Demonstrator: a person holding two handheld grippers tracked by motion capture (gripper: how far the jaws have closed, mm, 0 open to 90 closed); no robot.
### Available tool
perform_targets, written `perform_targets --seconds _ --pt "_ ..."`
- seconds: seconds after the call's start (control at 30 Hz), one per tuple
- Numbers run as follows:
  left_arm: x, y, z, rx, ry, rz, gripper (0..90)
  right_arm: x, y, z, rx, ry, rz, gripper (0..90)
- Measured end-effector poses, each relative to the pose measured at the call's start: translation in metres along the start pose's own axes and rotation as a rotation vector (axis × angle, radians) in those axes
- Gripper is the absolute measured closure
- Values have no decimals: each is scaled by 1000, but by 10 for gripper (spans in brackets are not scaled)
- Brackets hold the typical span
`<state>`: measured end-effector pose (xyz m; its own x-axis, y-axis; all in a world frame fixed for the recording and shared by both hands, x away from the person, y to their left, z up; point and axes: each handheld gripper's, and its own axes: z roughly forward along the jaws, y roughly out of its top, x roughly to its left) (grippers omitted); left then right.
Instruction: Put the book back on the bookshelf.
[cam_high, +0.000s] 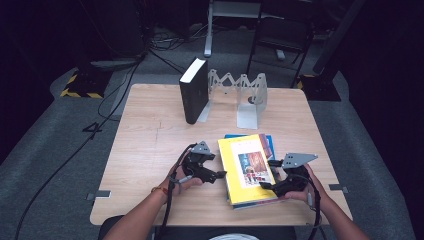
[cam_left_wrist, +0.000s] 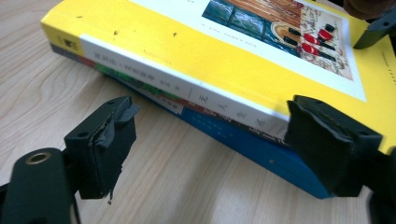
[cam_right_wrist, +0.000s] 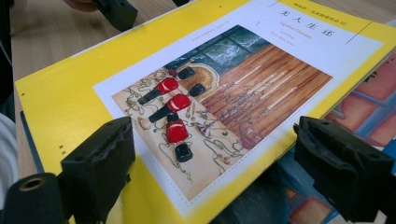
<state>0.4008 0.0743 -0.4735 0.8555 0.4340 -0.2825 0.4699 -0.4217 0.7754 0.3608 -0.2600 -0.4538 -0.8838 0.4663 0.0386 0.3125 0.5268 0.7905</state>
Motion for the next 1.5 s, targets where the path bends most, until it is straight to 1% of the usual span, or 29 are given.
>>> perform_targets --seconds 0.03,0.1,0.17,0.23,0.27,0.33,0.4,0.43,0.47,0.5,0.53,0.63,0.67,0.7,0.77,0.8,0.83,0.9,0.97,1.03,1.07,1.1,1.17,1.2,1.27,1.33,1.37,1.43,1.5 --pt "2 1 0 -13 1 -16 143 0 0 0 -1 0 0 128" --pt "4 4 2 -17 13 -28 155 0 0 0 -3 -1 -2 128" --pt "5 5 6 -19 0 -47 157 0 0 0 -4 -2 -7 127" --pt "6 6 9 -15 -17 -44 153 0 0 0 -4 -2 -13 127" --pt "6 8 12 -12 -25 -50 151 0 0 0 -4 -3 -16 128" --pt "8 10 15 3 -25 -61 115 0 0 0 -4 -3 -21 127" --pt "11 10 18 5 -33 -92 84 0 0 0 -4 -2 -21 127" --pt "14 10 19 6 -45 -102 78 0 0 0 -4 -3 -21 127" --pt "15 10 20 8 -56 -104 79 0 0 0 -5 -3 -23 127" --pt "16 11 21 0 -58 -109 76 0 0 0 -5 -3 -23 127" --pt "16 12 22 7 -56 -106 75 0 0 0 -5 -1 -23 127" --pt "17 13 25 7 -66 -113 62 0 1 0 0 -3 -26 133" --pt "18 13 26 9 -68 -110 59 1 1 -1 7 -1 -30 150" --pt "18 13 26 9 -69 -107 59 2 3 -3 22 3 -46 169" --pt "18 13 25 9 -66 -105 58 3 4 -11 57 33 -84 221" --pt "18 13 25 9 -66 -105 59 3 4 -11 57 33 -84 221" --pt "18 14 25 10 -66 -100 59 3 2 -16 65 51 -105 247" --pt "17 14 24 8 -60 -93 59 -1 -3 -28 84 101 -100 324" --pt "17 15 24 7 -58 -87 59 -3 -7 -35 105 146 -90 358" --pt "16 15 24 6 -53 -86 59 -4 -7 -35 136 193 -73 359" --pt "16 15 24 5 -46 -85 59 0 -7 -33 179 201 -85 323" --pt "16 15 23 5 -43 -84 59 3 -7 -29 218 181 -112 291" --pt "16 15 23 3 -35 -80 58 7 -5 -26 225 169 -120 280" --pt "16 15 23 0 -31 -78 58 8 -5 -26 226 166 -123 277" --pt "16 16 22 1 -27 -77 59 7 -5 -25 209 170 -116 269" --pt "16 16 22 -1 -20 -77 59 7 -6 -24 192 175 -120 264" --pt "16 17 23 -1 -16 -74 59 6 -5 -23 186 178 -116 259" --pt "18 19 23 -2 -10 -82 61 6 -4 -21 157 191 -98 249" --pt "18 20 23 -8 -9 -87 68 6 -3 -19 145 200 -78 242"
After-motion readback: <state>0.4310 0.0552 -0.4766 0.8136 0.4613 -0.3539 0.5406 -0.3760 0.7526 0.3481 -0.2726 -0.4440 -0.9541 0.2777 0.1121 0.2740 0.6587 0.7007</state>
